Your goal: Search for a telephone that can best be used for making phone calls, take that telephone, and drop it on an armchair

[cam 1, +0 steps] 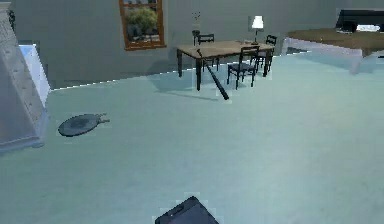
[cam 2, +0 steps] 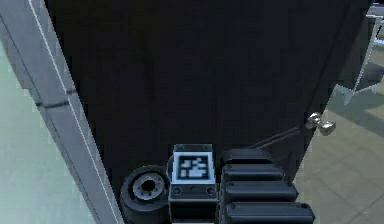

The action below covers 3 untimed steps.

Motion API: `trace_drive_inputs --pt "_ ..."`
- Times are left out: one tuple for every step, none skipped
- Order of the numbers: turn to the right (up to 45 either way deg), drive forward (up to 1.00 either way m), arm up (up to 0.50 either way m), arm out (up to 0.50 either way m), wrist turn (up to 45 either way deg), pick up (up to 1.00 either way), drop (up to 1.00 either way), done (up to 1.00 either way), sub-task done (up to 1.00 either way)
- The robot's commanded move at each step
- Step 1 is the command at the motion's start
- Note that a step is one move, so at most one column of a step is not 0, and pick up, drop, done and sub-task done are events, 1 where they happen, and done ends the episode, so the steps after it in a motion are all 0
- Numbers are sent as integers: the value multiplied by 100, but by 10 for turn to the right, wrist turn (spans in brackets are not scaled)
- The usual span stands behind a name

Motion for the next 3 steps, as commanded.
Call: trace_drive_inputs --pt "0 15 0 0 0 0 0 0 0" --pt "-90 0 0 0 0 0 0 0 0" --pt "0 55 0 0 0 0 0 0 0"
